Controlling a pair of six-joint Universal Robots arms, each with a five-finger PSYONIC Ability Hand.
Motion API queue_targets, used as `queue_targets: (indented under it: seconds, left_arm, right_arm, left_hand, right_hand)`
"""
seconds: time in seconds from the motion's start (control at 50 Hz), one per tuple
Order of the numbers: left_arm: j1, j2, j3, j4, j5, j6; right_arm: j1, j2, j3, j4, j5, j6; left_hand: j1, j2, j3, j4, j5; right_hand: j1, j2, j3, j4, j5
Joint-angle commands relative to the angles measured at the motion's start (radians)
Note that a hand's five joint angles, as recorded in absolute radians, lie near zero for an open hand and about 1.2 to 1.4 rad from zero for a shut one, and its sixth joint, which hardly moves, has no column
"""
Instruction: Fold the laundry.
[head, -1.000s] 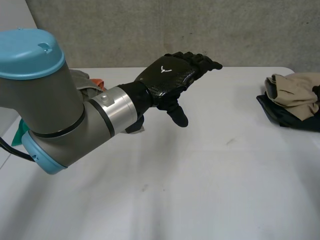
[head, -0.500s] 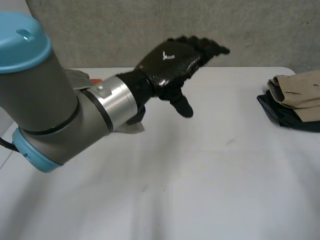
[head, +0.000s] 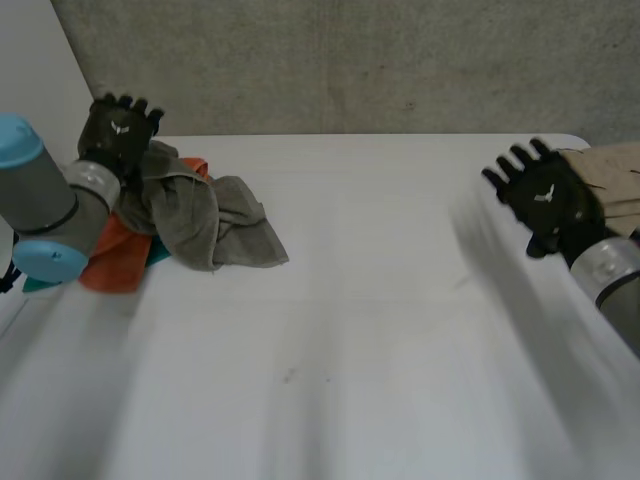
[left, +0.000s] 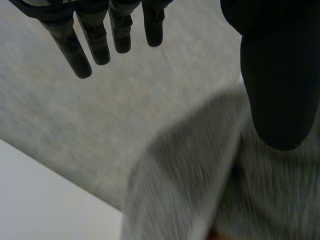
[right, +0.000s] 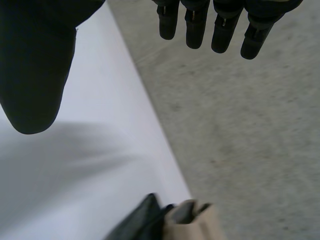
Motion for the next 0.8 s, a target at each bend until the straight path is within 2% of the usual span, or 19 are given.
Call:
queue_targets:
  seconds: [0.02, 0.04, 0.1, 0.18, 0.3, 0.36, 0.44, 0.48, 0.58, 0.62, 0.7, 0.8]
  left_arm:
    - [0.034, -0.12, 0.096, 0.008, 0.084, -0.015]
    - [0.034, -0.13, 0.106, 0.015, 0.093, -0.03]
    - [0.024, -0.129, 0.103, 0.032, 0.095, -0.061]
    - [-0.012, -0.082, 0.068, 0.055, 0.09, -0.112]
    - [-0.13, 0.181, -0.049, 0.084, 0.085, -0.276]
    - [-0.198, 0.277, -0.086, 0.097, 0.082, -0.355]
    - [-0.264, 0.368, -0.115, 0.097, 0.079, -0.409]
    - [-0.287, 0.382, -0.126, 0.097, 0.079, -0.411]
    - [-0.376, 0.391, -0.14, 0.08, 0.053, -0.411]
    - [-0.391, 0.391, -0.147, 0.075, 0.036, -0.412]
    - [-0.445, 0.383, -0.16, 0.072, 0.006, -0.412]
    - [-0.505, 0.359, -0.164, 0.072, -0.016, -0.414]
  right_arm:
    - [-0.004, 0.003, 0.069, 0.003, 0.009, -0.001]
    - [-0.004, 0.003, 0.074, 0.003, 0.009, 0.001]
    - [-0.004, 0.0, 0.083, 0.003, 0.012, -0.001]
    - [-0.008, -0.01, 0.084, 0.003, 0.024, 0.001]
    - [-0.021, -0.069, 0.077, 0.026, 0.068, 0.02]
    - [-0.019, -0.108, 0.058, 0.063, 0.122, 0.1]
    - [-0.013, -0.163, 0.005, 0.173, 0.223, 0.33]
    - [-0.013, -0.171, -0.044, 0.294, 0.248, 0.486]
    - [0.018, -0.157, -0.127, 0.515, 0.196, 0.756]
    - [0.065, -0.099, -0.17, 0.586, 0.152, 0.897]
    - [0.181, 0.021, -0.271, 0.629, 0.105, 1.118]
    - [0.309, 0.16, -0.362, 0.618, 0.104, 1.258]
  left_hand:
    - [0.525, 0.497, 0.491, 0.499, 0.484]
    - [0.852, 0.824, 0.819, 0.826, 0.811]
    - [1.212, 1.184, 1.179, 1.186, 1.171]
    - [1.213, 1.185, 1.18, 1.187, 1.172]
    - [1.213, 1.185, 1.18, 1.187, 1.172]
    - [1.213, 1.185, 1.18, 1.187, 1.172]
    - [1.213, 1.185, 1.18, 1.187, 1.172]
    - [1.213, 1.185, 1.18, 1.187, 1.172]
    - [1.213, 1.185, 1.18, 1.187, 1.172]
    - [1.213, 1.185, 1.18, 1.187, 1.172]
    - [1.213, 1.185, 1.18, 1.187, 1.172]
    - [1.213, 1.185, 1.18, 1.187, 1.172]
  right_hand:
    - [-0.055, -0.044, -0.043, -0.044, -0.049]
    - [-0.055, -0.044, -0.043, -0.044, -0.049]
    - [-0.055, -0.044, -0.043, -0.044, -0.049]
    - [-0.055, -0.044, -0.043, -0.044, -0.049]
    - [-0.055, -0.044, -0.043, -0.044, -0.049]
    - [-0.055, -0.044, -0.043, -0.044, -0.049]
    - [-0.055, -0.044, -0.043, -0.044, -0.049]
    - [-0.055, -0.044, -0.043, -0.044, -0.049]
    - [-0.055, -0.044, -0.043, -0.044, -0.049]
    - [-0.055, -0.044, -0.043, -0.044, -0.049]
    - [-0.055, -0.044, -0.043, -0.044, -0.049]
    - [-0.055, -0.044, -0.043, -0.044, -0.049]
